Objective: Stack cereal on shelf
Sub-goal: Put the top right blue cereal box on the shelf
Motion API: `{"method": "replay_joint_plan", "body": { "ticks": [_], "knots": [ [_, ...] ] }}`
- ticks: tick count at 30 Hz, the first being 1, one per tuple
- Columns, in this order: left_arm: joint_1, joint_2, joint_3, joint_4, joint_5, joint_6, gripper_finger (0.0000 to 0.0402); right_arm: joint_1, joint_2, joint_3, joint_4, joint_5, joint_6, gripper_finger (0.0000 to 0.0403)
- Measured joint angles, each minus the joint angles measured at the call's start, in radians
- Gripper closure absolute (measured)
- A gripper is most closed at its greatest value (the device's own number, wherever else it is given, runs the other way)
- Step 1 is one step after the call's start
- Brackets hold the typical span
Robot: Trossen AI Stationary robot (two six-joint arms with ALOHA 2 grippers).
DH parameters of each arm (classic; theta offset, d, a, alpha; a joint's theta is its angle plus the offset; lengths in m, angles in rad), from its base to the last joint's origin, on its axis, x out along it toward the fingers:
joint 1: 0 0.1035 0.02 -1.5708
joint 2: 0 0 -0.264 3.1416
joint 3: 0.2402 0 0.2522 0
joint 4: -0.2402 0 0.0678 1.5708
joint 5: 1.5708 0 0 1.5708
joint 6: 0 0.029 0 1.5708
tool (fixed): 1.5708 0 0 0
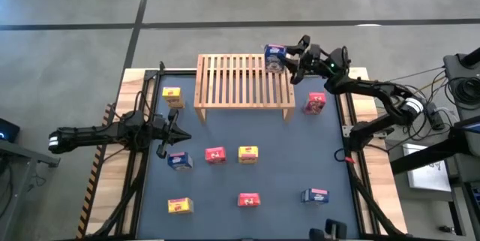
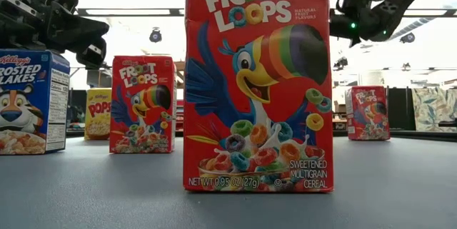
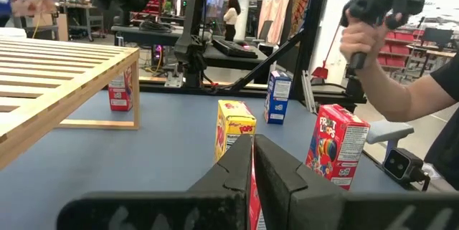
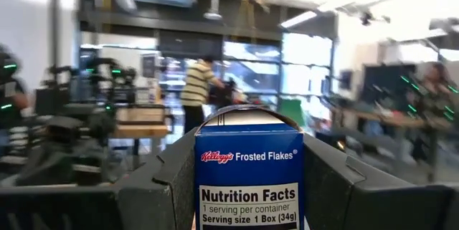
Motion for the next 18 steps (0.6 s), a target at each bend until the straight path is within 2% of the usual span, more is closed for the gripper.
{"method": "replay_joint_plan", "body": {
  "ticks": [5,13,18],
  "knots": [
    [0.0,0.0,0.0,0.0,0.0,0.0,0.0402,-0.067,0.08,0.026,0.034,-0.107,0.061,0.0225],
    [0.0,0.0,0.0,0.0,0.0,0.0,0.0402,-0.118,0.221,0.086,0.18,-0.189,0.177,0.0225],
    [0.0,0.0,0.0,0.0,0.0,0.0,0.0402,-0.144,0.293,0.136,0.184,-0.264,0.207,0.0225]
  ]
}}
